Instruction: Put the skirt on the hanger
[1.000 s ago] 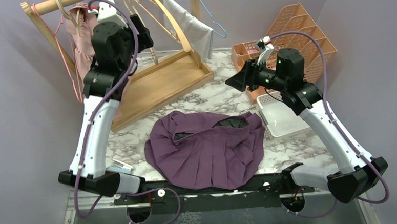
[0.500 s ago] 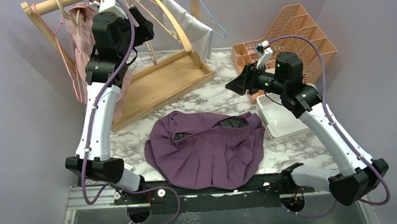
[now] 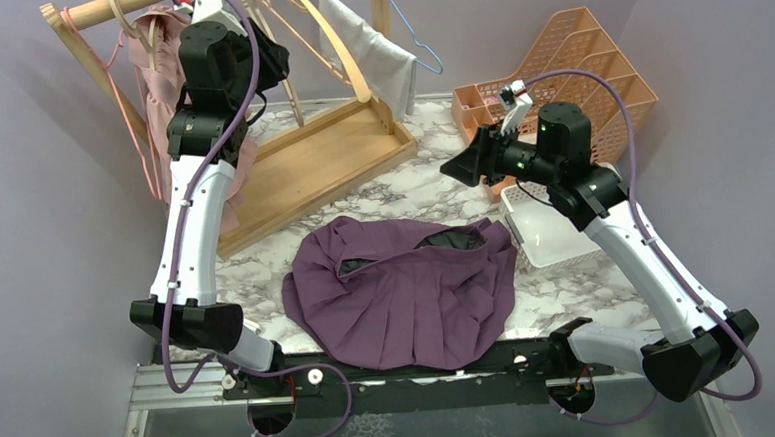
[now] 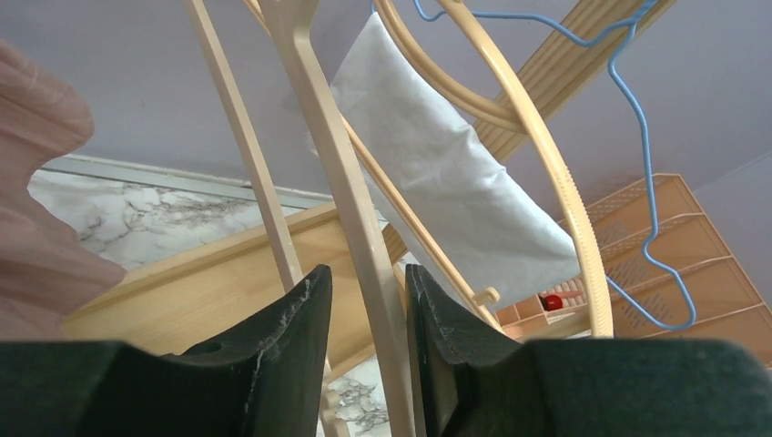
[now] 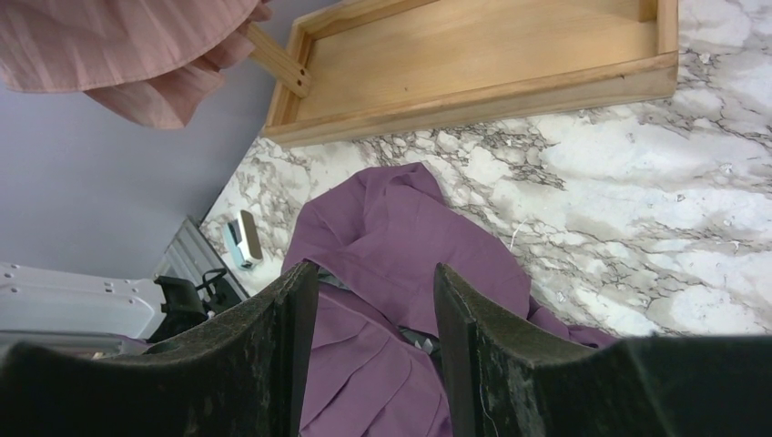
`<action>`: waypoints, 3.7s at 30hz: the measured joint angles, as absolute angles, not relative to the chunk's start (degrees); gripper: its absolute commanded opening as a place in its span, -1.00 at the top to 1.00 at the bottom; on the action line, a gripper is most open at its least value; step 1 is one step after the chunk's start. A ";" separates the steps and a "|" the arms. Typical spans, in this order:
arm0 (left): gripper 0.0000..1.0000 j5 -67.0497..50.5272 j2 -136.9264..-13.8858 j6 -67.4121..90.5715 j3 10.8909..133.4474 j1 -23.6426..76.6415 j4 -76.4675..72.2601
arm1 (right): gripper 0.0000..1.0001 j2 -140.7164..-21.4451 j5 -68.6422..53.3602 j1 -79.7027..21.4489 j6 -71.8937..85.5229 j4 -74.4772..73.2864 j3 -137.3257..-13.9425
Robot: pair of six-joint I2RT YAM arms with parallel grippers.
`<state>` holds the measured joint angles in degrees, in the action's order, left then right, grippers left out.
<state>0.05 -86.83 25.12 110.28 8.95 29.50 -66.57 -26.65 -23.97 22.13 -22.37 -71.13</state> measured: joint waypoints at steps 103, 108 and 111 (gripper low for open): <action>1.00 -34.17 -29.82 -15.42 58.50 13.26 43.94 | -0.52 -64.55 -48.12 -26.52 3.64 -14.04 -71.09; 1.00 -42.74 -30.55 -16.08 58.26 13.26 43.35 | -0.52 -64.99 -50.65 -32.05 1.41 -10.28 -71.09; 1.00 -46.94 -30.94 -15.40 57.87 13.26 41.65 | -0.51 -66.37 -51.24 -35.35 0.32 -8.12 -71.16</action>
